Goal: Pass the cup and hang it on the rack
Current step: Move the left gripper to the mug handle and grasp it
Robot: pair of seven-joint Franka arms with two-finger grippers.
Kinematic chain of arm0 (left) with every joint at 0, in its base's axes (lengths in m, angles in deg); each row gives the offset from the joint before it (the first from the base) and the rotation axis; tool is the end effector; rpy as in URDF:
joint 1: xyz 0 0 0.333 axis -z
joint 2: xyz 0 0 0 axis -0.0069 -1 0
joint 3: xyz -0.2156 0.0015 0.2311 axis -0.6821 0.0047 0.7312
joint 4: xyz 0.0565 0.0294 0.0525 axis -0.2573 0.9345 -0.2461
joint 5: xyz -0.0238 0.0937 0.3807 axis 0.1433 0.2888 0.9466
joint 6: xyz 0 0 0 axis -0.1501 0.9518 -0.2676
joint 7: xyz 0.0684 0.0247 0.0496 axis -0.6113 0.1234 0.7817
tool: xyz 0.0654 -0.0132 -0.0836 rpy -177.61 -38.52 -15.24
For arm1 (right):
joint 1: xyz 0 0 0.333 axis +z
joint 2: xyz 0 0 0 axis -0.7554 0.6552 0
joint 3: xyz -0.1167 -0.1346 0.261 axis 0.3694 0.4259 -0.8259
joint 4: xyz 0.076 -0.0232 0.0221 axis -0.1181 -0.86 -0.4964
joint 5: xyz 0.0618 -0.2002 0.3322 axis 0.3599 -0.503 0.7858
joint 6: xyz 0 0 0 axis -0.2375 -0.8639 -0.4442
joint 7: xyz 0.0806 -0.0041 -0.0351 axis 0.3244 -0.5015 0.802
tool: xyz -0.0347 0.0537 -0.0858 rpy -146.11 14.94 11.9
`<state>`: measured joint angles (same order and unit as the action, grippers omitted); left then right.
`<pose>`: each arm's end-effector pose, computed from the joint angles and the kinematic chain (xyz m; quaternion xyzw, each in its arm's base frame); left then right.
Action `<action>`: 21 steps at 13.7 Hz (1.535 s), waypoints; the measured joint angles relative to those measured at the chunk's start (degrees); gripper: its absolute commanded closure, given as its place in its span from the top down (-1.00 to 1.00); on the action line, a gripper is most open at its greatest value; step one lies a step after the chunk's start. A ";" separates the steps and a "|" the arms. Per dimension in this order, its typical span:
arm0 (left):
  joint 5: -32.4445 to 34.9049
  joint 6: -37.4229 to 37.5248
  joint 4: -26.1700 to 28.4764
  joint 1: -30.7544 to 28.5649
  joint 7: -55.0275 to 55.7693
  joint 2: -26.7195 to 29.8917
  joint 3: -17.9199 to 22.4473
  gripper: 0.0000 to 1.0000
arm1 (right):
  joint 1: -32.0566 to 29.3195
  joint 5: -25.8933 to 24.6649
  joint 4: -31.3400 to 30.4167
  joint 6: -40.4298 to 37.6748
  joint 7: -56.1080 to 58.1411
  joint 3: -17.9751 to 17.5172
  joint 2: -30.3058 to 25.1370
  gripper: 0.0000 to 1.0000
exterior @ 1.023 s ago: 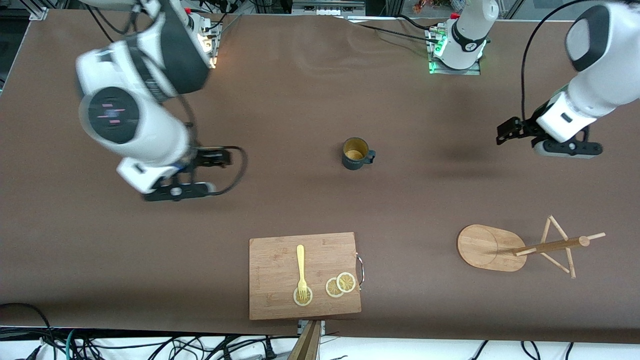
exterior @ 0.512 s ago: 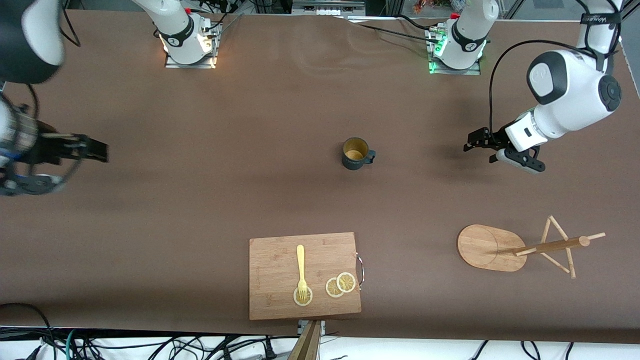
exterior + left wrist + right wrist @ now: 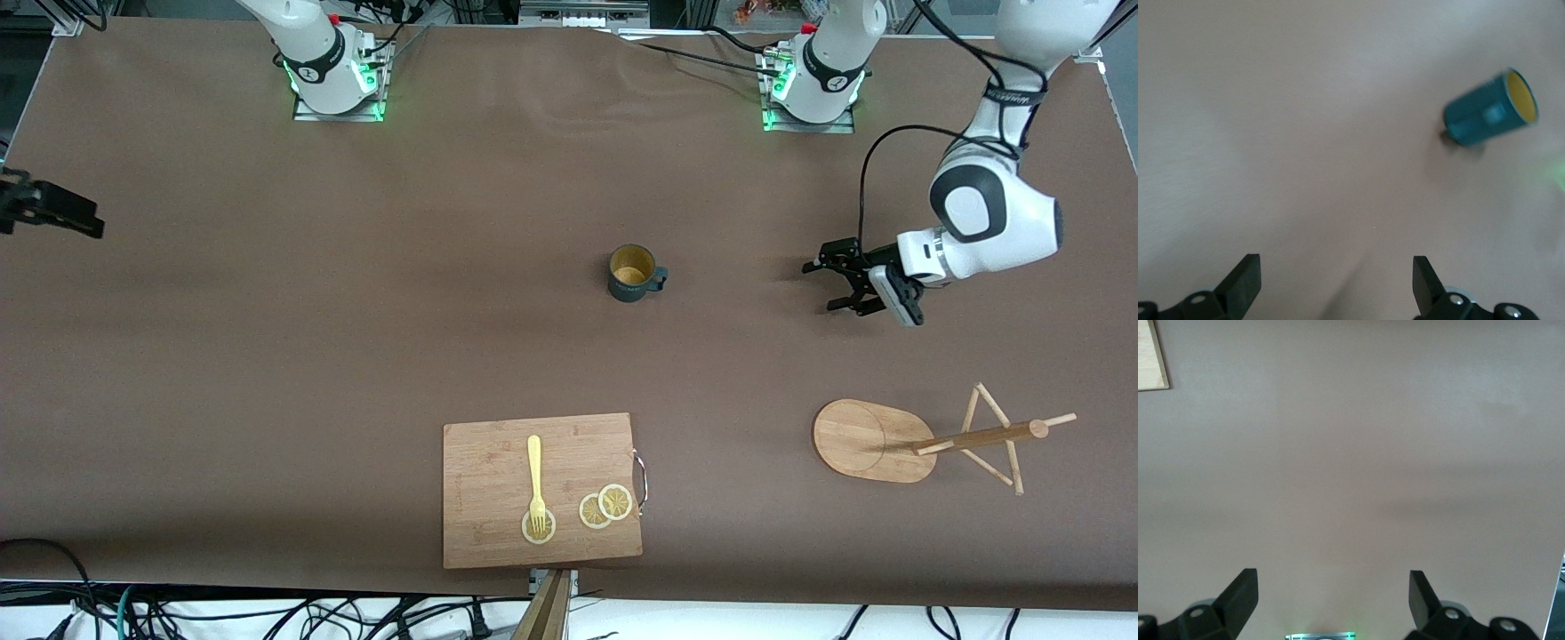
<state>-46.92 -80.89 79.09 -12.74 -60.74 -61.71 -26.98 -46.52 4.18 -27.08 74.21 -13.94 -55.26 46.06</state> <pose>0.4856 0.0277 0.1834 0.8765 -0.3192 0.1013 0.3458 0.5894 -0.0386 0.6476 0.9980 -0.0173 -0.0490 0.0370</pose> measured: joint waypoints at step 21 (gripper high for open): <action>-30.15 16.04 -17.77 14.09 -59.68 -24.47 -6.36 0.26 | -2.46 1.46 -7.42 0.11 0.13 -1.52 -3.80 1.00</action>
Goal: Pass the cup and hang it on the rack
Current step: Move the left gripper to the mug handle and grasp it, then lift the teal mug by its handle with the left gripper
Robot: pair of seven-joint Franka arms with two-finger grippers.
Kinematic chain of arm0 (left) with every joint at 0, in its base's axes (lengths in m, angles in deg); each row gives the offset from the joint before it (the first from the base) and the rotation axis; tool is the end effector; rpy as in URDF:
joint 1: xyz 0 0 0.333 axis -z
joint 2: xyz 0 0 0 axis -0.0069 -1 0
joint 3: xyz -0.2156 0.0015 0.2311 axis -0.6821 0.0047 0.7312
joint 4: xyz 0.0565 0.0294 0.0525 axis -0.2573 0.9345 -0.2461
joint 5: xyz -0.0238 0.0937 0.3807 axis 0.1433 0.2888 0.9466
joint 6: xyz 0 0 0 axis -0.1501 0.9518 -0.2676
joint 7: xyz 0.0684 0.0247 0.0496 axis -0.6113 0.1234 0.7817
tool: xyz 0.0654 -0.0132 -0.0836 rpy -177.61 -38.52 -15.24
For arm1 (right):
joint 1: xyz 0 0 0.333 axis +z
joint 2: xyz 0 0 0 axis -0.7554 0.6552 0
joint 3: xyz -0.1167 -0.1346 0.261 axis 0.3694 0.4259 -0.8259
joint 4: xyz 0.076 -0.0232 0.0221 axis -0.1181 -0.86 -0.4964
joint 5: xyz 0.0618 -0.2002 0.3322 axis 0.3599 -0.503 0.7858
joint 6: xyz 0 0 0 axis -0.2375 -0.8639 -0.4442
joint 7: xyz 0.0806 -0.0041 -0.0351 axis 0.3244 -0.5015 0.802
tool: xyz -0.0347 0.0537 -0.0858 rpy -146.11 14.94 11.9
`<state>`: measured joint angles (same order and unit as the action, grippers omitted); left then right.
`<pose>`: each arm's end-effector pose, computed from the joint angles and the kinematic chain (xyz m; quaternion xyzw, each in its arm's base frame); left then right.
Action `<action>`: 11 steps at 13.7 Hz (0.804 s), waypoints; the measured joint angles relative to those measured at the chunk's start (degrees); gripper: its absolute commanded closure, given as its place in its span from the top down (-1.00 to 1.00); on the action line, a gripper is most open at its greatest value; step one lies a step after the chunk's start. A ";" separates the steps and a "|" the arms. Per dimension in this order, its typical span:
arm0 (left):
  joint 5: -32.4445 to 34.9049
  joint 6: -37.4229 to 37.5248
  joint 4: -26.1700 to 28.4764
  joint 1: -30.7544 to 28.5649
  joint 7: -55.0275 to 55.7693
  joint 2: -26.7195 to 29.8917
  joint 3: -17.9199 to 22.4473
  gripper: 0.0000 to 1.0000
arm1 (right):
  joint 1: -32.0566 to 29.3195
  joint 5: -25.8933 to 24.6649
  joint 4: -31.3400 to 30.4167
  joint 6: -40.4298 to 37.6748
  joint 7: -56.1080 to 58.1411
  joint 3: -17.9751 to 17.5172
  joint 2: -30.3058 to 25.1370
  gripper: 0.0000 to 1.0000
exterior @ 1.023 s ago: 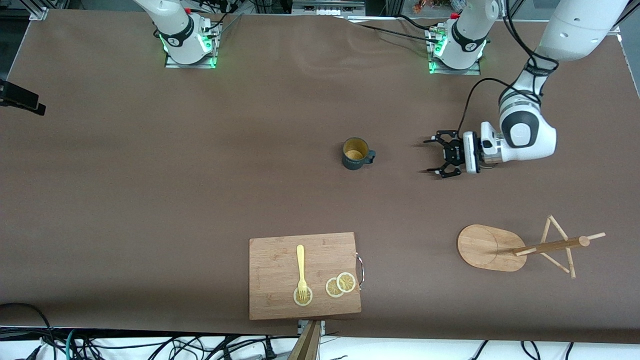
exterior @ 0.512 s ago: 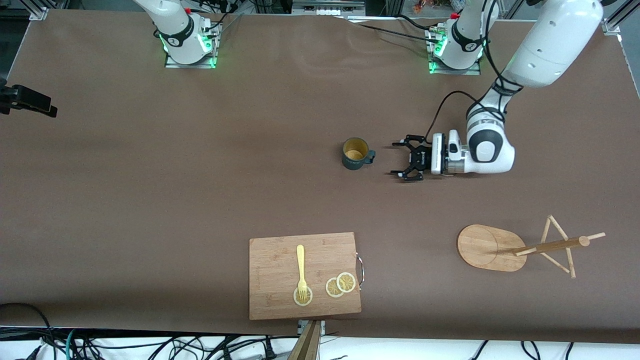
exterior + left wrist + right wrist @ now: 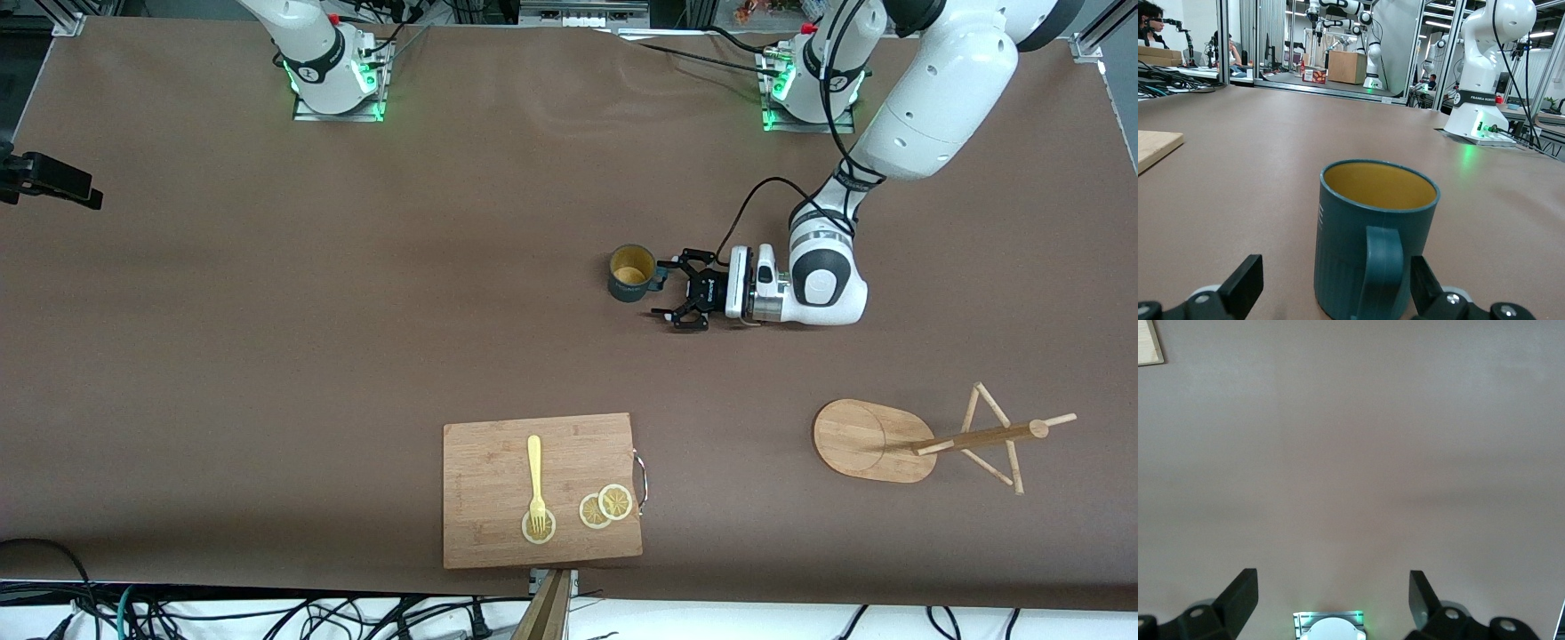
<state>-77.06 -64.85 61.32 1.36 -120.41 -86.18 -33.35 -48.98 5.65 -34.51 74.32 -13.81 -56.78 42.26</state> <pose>0.5098 -0.2023 0.0858 0.5512 -0.5622 0.3741 0.4901 0.5698 -0.0481 0.6278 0.9965 -0.0221 -0.0793 0.0166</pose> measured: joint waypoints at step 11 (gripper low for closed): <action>0.04 4.04 0.48 -0.36 -3.57 -1.43 1.15 -1.00 | 0.04 0.00 0.00 0.40 0.00 -0.27 0.00 1.00</action>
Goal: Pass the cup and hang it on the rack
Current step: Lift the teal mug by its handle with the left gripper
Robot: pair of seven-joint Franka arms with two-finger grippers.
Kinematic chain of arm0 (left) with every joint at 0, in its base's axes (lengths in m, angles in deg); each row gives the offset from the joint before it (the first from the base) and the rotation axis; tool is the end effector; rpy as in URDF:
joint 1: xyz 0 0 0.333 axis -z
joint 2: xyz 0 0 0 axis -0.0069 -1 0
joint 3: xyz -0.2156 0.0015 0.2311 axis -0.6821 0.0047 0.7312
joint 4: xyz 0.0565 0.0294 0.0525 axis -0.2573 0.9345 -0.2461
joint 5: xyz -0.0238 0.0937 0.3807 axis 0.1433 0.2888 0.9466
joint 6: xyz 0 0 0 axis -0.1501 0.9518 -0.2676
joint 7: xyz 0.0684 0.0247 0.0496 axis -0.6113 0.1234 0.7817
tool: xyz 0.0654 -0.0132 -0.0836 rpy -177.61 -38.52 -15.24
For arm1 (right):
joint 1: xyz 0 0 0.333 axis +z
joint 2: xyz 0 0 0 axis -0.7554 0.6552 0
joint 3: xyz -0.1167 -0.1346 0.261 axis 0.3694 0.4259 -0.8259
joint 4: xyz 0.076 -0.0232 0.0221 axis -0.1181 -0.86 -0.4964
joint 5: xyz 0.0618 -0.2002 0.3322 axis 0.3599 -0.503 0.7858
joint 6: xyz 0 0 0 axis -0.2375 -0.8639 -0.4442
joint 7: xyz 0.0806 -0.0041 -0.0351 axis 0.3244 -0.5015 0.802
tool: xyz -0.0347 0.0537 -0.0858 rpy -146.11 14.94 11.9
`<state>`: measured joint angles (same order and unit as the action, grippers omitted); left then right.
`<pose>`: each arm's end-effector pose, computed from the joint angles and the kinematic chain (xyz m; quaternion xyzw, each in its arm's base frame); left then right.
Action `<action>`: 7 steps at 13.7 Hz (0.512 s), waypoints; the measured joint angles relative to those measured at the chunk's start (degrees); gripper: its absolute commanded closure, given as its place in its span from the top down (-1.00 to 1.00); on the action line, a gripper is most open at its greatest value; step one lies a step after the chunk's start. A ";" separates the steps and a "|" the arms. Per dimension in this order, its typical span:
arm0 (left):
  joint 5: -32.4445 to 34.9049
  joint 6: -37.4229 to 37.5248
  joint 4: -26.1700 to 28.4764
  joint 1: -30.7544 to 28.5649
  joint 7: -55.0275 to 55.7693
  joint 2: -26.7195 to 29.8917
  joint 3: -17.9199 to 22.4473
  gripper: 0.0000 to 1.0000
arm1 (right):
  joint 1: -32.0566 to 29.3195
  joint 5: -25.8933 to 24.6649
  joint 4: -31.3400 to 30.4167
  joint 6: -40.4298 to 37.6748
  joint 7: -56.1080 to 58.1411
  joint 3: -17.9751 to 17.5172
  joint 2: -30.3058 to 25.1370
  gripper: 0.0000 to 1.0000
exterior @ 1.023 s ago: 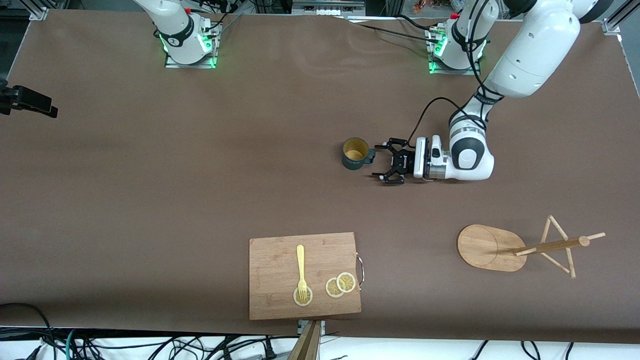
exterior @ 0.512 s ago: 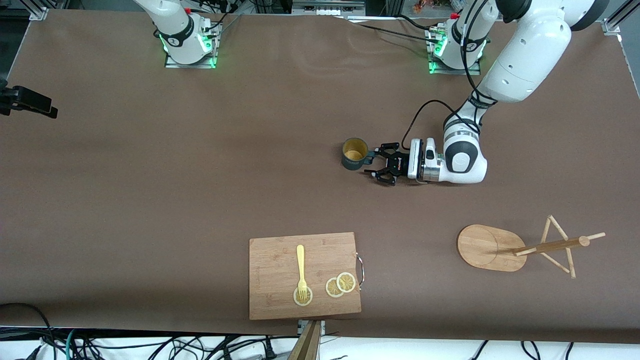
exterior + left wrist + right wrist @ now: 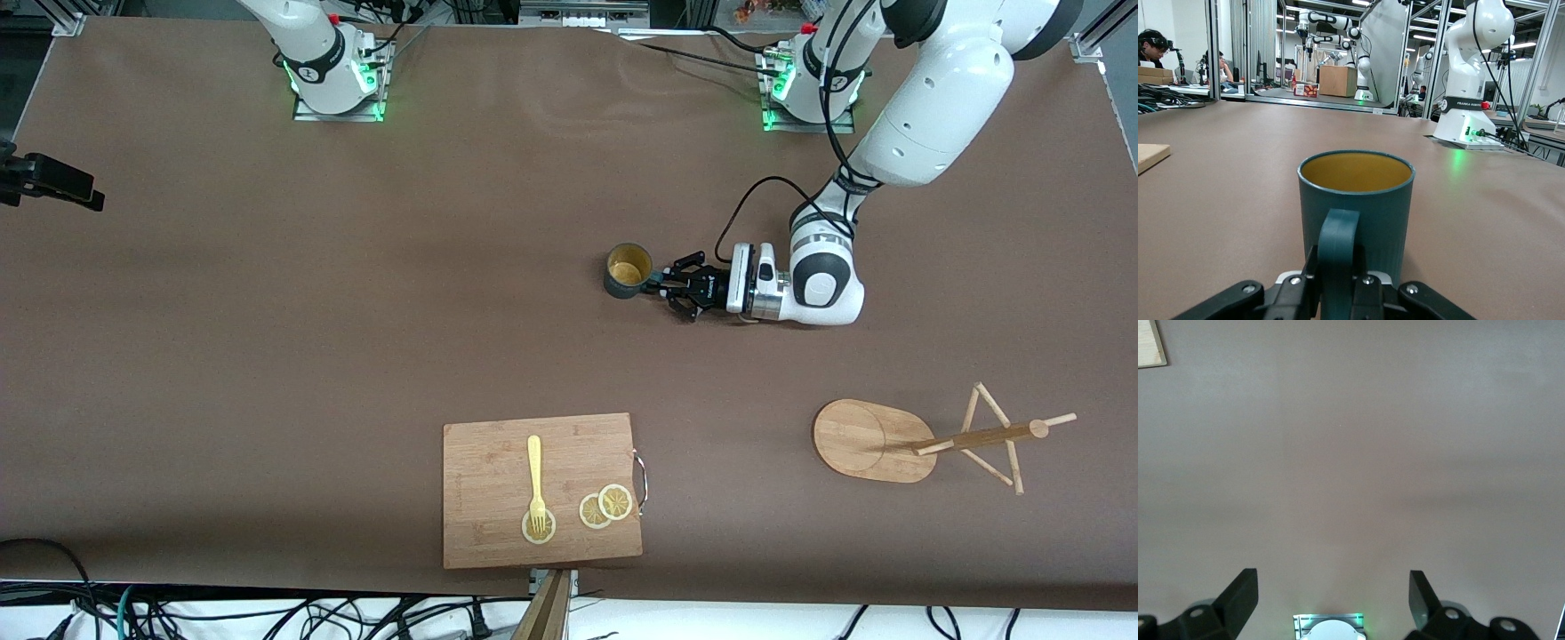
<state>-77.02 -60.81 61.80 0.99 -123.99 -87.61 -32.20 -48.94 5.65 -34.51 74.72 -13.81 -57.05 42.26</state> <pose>0.5000 -0.1947 0.0738 0.5289 -0.5602 0.3879 0.5059 0.5709 -0.0452 0.6282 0.9968 -0.0193 -0.0758 0.0167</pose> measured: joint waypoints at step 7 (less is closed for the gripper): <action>8.21 13.05 -1.20 -9.61 16.77 5.81 7.51 -1.00 | -0.01 0.00 0.00 0.04 0.00 0.00 0.05 1.00</action>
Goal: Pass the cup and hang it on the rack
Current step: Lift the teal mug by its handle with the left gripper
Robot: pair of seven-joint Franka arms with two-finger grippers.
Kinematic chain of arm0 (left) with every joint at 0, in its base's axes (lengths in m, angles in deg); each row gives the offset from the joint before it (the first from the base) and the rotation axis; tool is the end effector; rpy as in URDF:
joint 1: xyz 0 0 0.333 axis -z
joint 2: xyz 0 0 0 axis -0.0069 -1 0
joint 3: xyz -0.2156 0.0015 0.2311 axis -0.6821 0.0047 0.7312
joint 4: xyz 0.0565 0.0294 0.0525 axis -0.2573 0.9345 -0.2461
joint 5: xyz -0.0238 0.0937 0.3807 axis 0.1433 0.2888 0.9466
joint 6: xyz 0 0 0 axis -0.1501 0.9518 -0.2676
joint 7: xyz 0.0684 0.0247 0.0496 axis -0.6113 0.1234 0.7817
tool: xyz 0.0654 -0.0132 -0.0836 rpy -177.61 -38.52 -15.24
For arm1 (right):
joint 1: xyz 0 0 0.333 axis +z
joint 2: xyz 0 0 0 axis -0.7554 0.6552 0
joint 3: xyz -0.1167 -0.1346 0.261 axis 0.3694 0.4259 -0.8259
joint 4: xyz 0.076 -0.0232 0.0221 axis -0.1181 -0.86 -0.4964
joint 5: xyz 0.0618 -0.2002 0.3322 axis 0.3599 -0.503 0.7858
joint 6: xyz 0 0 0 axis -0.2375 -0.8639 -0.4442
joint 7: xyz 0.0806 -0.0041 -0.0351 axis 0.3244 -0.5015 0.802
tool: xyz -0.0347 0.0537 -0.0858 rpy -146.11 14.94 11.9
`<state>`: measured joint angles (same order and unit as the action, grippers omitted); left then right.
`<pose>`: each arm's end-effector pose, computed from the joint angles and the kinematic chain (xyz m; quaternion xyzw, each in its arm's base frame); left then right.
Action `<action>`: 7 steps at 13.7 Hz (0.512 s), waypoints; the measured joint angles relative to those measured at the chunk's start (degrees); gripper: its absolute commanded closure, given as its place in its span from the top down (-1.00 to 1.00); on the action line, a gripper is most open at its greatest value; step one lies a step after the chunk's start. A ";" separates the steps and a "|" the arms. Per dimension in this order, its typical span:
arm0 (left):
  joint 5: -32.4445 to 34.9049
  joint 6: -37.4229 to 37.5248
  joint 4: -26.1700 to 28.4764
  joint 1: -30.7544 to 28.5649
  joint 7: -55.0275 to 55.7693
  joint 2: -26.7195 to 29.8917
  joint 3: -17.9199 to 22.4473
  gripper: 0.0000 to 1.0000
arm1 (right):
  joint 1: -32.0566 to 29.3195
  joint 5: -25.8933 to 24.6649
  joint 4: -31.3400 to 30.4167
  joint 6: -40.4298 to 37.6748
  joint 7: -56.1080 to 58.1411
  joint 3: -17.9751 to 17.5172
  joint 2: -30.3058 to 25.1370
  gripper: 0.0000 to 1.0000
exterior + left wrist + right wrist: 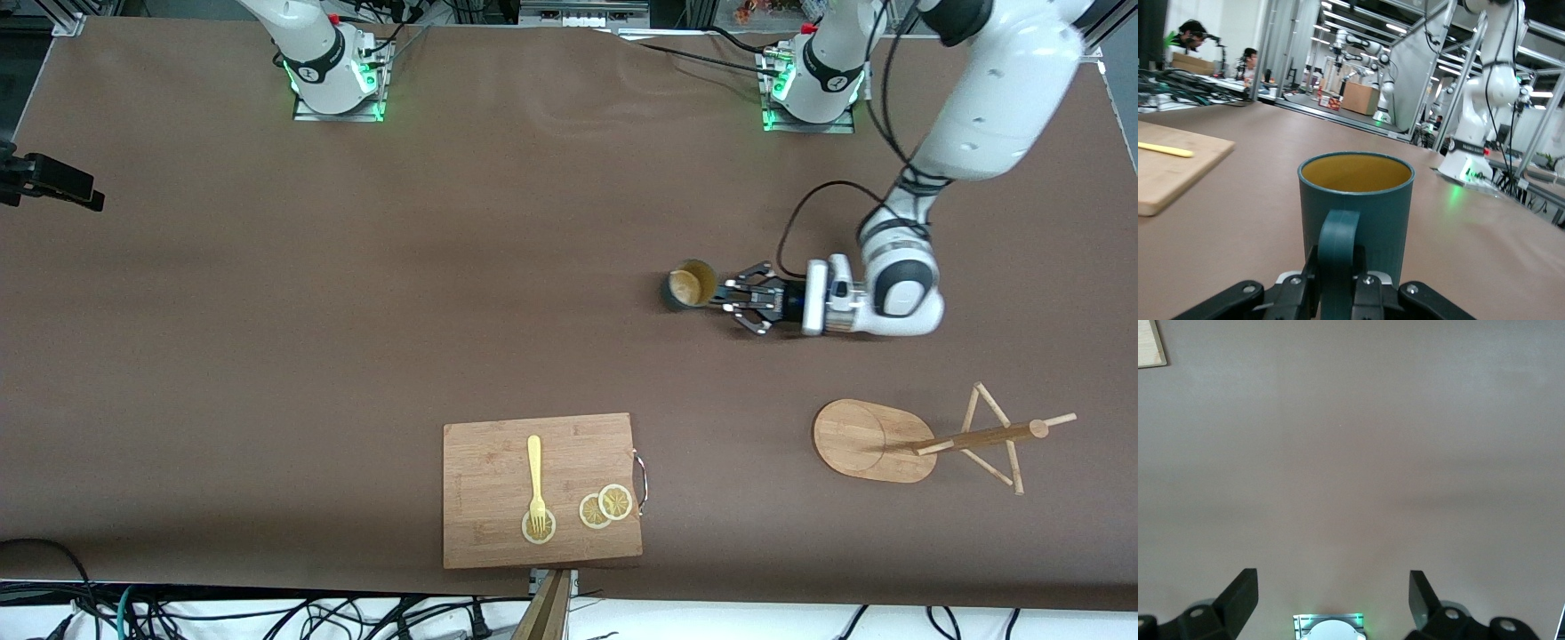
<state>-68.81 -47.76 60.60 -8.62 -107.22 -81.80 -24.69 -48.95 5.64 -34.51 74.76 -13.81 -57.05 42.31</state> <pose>0.5398 -0.0535 0.1312 0.5858 -0.4794 0.3608 0.5448 0.5712 -0.0454 0.6278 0.9968 -0.0194 -0.0758 0.0168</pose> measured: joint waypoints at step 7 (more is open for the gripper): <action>6.43 14.20 -0.25 -12.46 18.15 5.97 0.74 -1.00 | -0.03 0.00 0.00 0.09 0.00 0.12 0.15 1.00</action>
<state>-62.37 -33.56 60.35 -21.08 -89.07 -75.83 -23.95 -48.98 5.65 -34.51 74.86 -13.81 -56.93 42.46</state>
